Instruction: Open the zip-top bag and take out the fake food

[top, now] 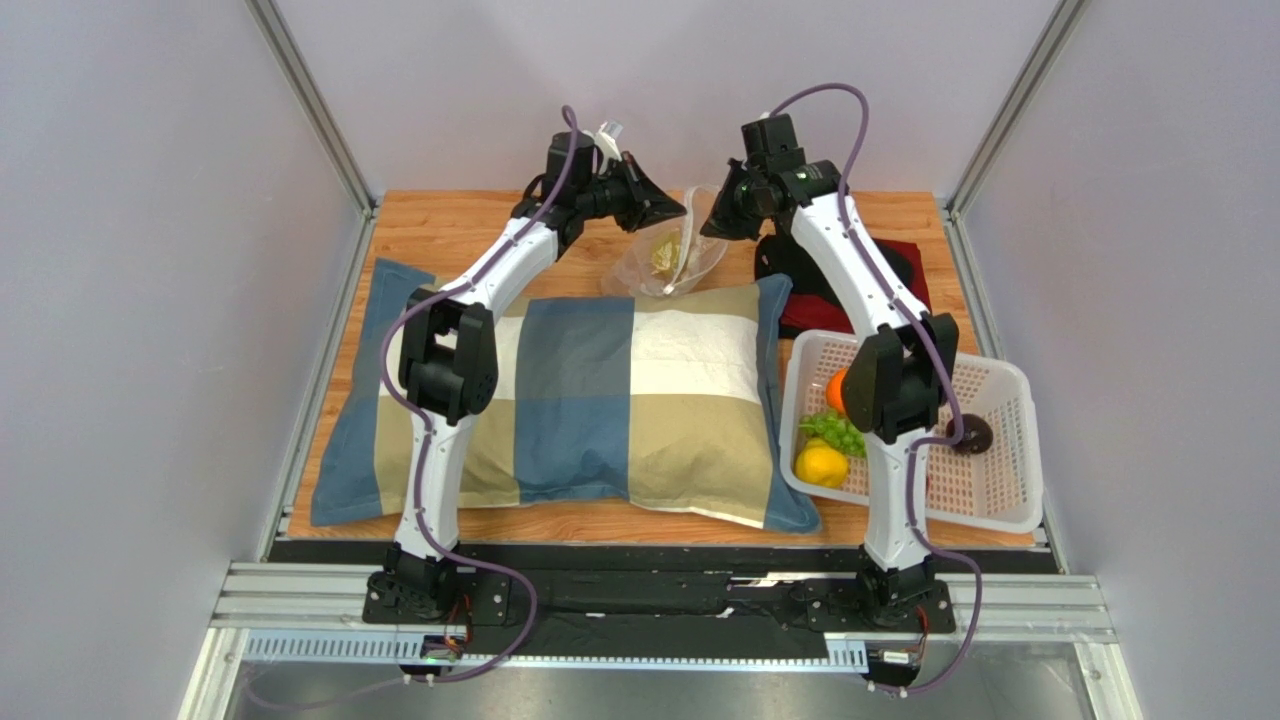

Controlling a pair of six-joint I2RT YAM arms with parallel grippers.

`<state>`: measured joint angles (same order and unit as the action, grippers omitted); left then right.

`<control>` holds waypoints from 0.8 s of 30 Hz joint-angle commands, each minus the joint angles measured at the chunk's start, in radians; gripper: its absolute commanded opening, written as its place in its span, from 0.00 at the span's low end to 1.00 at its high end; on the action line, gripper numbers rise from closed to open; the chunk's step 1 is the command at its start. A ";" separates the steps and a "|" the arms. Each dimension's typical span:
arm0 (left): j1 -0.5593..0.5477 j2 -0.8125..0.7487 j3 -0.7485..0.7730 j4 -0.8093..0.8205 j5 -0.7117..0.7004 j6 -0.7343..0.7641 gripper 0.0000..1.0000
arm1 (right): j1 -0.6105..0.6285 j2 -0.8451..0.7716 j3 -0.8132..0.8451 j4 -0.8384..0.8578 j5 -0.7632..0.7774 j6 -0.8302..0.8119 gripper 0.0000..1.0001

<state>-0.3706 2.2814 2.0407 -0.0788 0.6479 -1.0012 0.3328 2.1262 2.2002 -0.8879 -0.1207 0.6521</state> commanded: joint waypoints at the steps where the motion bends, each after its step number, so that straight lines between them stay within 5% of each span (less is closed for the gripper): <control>1: 0.007 -0.066 0.009 0.027 0.013 0.018 0.00 | -0.001 0.050 0.015 0.136 -0.074 0.024 0.00; 7: 0.012 -0.065 0.009 0.043 0.038 0.027 0.03 | 0.000 0.164 0.047 0.246 -0.155 0.001 0.00; 8: 0.018 -0.066 0.012 0.043 0.042 0.039 0.19 | 0.000 0.176 0.046 0.268 -0.174 0.009 0.00; 12: 0.059 -0.068 0.027 -0.004 0.029 0.095 0.30 | 0.002 0.247 0.059 0.346 -0.195 0.035 0.00; 16: 0.099 -0.020 0.042 0.027 -0.011 0.085 0.30 | 0.003 0.308 0.087 0.403 -0.188 0.032 0.01; 19: 0.104 0.065 0.116 -0.009 -0.097 0.079 0.20 | 0.003 0.353 0.136 0.391 -0.163 0.000 0.04; 24: 0.101 0.229 0.213 0.003 -0.177 -0.056 0.14 | -0.005 0.373 0.158 0.365 -0.126 -0.051 0.19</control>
<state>-0.2516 2.3978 2.1937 -0.0837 0.5591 -0.9661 0.3325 2.5034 2.2997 -0.5636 -0.2775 0.6552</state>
